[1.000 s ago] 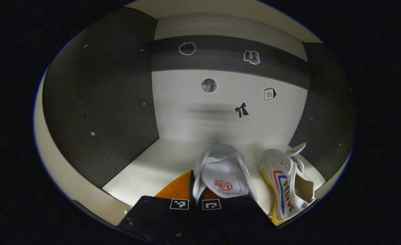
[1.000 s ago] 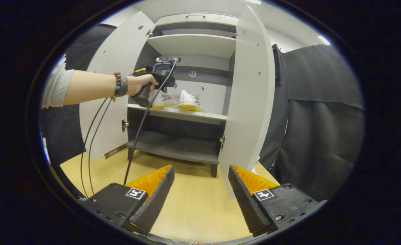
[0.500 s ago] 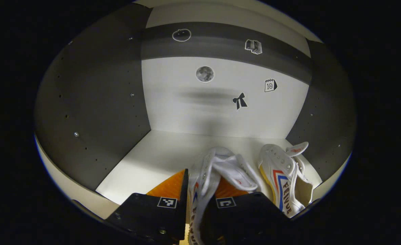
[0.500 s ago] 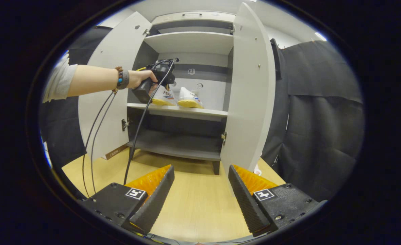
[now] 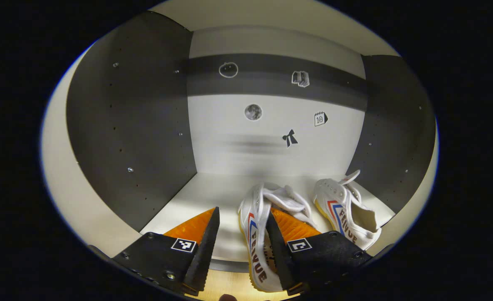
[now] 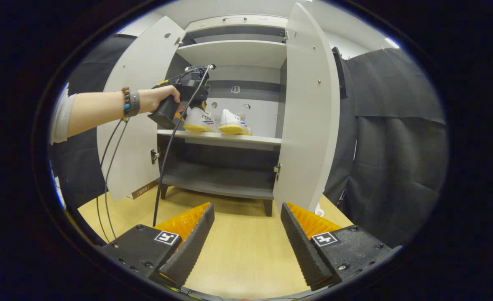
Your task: Grab one shoe with the right hand and put it into the shoe cabinet, grab the other shoe with the left hand and put it into the shoe cabinet; then close the right door with the right hand and the left door with the left hand.
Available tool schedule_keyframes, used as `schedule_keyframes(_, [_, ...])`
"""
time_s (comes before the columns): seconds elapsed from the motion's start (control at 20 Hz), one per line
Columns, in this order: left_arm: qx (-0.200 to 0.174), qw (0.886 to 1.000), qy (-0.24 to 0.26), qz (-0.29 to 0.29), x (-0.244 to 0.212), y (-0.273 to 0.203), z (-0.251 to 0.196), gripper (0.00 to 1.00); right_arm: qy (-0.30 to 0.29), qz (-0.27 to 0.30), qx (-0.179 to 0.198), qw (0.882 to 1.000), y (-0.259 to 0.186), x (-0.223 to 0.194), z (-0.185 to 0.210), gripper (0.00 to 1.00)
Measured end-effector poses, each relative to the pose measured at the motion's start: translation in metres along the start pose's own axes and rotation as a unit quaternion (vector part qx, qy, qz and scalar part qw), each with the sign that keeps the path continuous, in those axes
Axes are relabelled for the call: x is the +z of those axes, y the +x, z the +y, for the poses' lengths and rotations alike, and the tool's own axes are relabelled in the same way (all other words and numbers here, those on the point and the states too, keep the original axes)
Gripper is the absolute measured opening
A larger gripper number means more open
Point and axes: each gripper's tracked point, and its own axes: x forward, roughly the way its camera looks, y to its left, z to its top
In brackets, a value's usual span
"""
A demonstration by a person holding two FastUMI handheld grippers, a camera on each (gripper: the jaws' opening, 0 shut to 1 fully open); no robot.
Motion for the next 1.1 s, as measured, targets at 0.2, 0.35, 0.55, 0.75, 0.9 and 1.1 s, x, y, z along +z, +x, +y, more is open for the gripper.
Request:
schedule_keyframes(0.2, [0.003, 0.996, 0.02, -0.088, 0.035, -0.038, 0.003, 0.65, -0.002, -0.009, 0.005, 1.0, -0.002, 0.011, 0.001, 1.0])
schedule_keyframes(0.35, [-0.012, 0.988, 0.029, -0.153, 0.051, -0.096, -0.001, 0.64, 0.004, -0.023, 0.008, 1.0, -0.009, 0.025, 0.0, 1.0])
schedule_keyframes(0.55, [-0.039, 0.975, 0.033, -0.215, 0.025, -0.191, -0.003, 0.63, -0.005, -0.061, -0.003, 0.998, -0.025, 0.061, -0.017, 1.0])
schedule_keyframes(0.75, [-0.07, 0.974, 0.007, -0.217, -0.031, -0.266, -0.002, 0.65, 0.008, -0.088, -0.005, 0.996, -0.046, 0.097, -0.034, 1.0])
schedule_keyframes(0.9, [-0.076, 0.972, 0.001, -0.223, -0.064, -0.306, 0.004, 0.7, 0.027, -0.099, -0.01, 0.995, -0.059, 0.113, -0.047, 1.0])
schedule_keyframes(1.1, [-0.063, 0.971, 0.027, -0.231, -0.103, -0.349, 0.012, 0.75, 0.037, -0.104, -0.027, 0.994, -0.072, 0.122, -0.068, 1.0])
